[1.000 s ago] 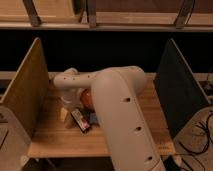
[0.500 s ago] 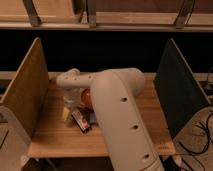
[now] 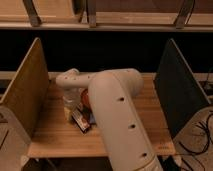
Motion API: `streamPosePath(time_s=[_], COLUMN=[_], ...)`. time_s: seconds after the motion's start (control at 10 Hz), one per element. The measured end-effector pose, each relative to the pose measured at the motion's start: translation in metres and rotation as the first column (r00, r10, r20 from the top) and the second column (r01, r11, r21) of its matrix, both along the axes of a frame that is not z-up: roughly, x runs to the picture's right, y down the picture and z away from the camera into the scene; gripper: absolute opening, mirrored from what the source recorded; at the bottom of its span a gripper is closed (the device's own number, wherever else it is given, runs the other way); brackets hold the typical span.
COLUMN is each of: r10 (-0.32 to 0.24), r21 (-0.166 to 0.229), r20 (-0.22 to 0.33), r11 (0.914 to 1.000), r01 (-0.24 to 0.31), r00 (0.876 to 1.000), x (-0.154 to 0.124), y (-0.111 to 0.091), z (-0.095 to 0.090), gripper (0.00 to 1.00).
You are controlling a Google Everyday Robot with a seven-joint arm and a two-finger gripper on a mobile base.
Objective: Place the eraser in the ceramic cup
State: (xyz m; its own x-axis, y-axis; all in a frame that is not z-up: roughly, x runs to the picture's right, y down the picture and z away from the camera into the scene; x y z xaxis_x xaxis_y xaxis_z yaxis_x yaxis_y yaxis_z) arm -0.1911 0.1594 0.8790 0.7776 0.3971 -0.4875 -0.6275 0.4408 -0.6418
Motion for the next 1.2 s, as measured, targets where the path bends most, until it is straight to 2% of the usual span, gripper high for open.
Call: streamPosePath(time_s=[0.2, 0.3, 0.5, 0.7, 0.8, 0.9, 1.1, 1.2], r10=[-0.001, -0.002, -0.011, -0.035, -0.049, -0.064, -0.085, -0.096], r21=[-0.002, -0.002, 0.012, 0.075, 0.114, 0.156, 0.212, 0.257], r20=[0.005, 0.006, 0.008, 0.015, 0.032, 0.064, 0.106, 0.124], r11=[1.0000, 1.0000, 0.9999, 0.9967, 0.9925, 0.9864, 0.9753, 0.9645], r01=[0.001, 0.002, 0.011, 0.034, 0.045, 0.053, 0.061, 0.061], r00=[1.000, 1.000, 1.000, 0.999, 0.998, 0.996, 0.991, 0.988], x=[-0.001, -0.002, -0.002, -0.008, -0.014, -0.026, -0.039, -0.045], y=[0.001, 0.001, -0.001, -0.015, -0.024, -0.032, -0.042, -0.050], z=[0.001, 0.001, 0.002, -0.007, -0.018, -0.035, -0.062, -0.080], gripper=[0.21, 0.17, 0.16, 0.16, 0.16, 0.16, 0.16, 0.16])
